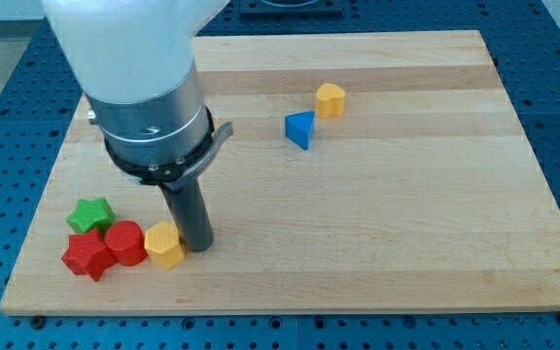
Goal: Move the blue triangle towards the group of blocks
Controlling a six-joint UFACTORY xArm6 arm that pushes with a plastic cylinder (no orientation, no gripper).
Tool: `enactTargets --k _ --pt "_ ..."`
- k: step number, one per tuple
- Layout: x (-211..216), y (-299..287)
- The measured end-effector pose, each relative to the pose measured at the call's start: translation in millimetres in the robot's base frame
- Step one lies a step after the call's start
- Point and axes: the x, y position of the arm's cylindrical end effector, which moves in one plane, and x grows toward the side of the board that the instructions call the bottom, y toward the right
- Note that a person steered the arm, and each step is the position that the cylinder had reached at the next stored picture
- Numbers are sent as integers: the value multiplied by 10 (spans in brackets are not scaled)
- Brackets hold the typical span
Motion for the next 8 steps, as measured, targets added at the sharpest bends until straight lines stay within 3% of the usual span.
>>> enactTargets --k 2,5,6,8 --pt "-250 107" --pt "-1113 1431" --pt "-1426 1578" --pt "-1632 1157"
